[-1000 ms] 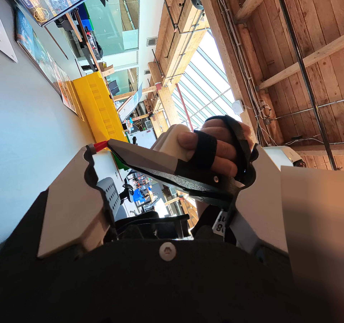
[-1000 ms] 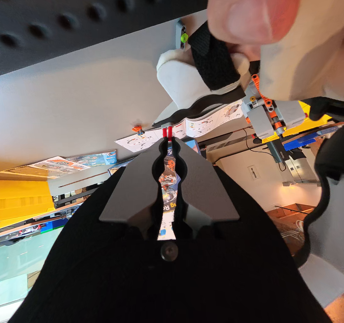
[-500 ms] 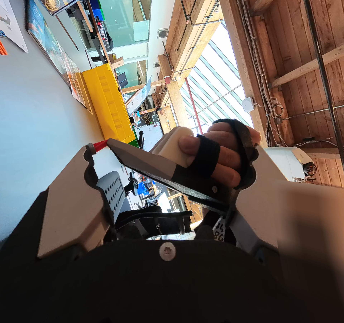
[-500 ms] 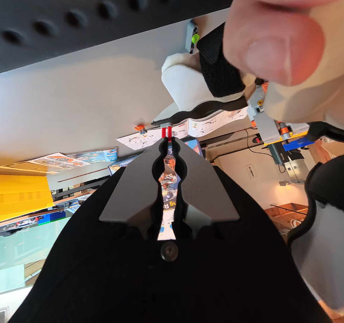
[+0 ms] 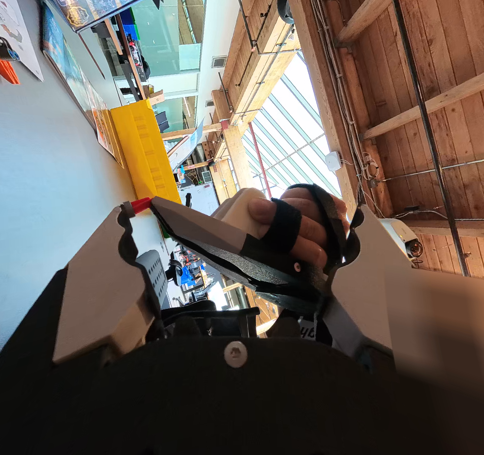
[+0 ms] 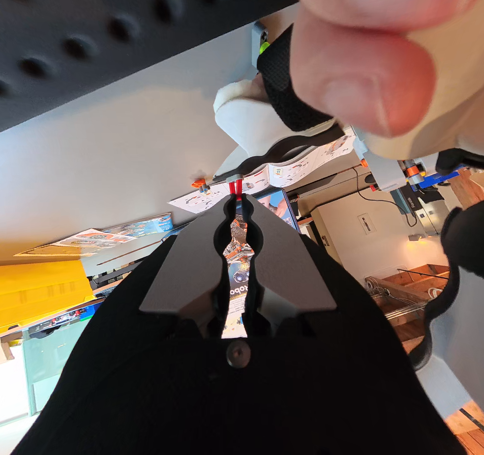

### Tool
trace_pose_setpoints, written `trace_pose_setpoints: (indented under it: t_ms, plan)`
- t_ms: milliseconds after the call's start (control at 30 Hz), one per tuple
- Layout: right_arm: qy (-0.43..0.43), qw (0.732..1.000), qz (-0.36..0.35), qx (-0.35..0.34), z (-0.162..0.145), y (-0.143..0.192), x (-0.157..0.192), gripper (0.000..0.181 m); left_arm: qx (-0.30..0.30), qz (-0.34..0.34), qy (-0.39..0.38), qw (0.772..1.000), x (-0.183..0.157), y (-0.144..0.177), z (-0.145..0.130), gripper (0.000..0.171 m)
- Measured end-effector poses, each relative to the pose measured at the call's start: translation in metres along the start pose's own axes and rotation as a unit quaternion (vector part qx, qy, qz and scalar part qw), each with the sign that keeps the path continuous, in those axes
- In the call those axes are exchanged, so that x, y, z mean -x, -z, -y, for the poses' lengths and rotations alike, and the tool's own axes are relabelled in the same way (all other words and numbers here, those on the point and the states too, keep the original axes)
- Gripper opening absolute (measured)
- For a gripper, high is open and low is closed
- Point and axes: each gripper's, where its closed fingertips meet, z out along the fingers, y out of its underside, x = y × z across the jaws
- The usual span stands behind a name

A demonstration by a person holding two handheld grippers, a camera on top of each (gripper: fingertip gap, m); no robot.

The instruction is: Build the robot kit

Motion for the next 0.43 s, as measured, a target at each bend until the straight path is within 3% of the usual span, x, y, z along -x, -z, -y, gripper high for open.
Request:
trace_pose_setpoints:
  t_ms: [433]
  plan:
    - [0.048,0.999,-0.019,0.01,0.002,-0.008,0.008,0.003,0.017,0.028,-0.001,0.999,0.012,-0.004,-0.006,0.158]
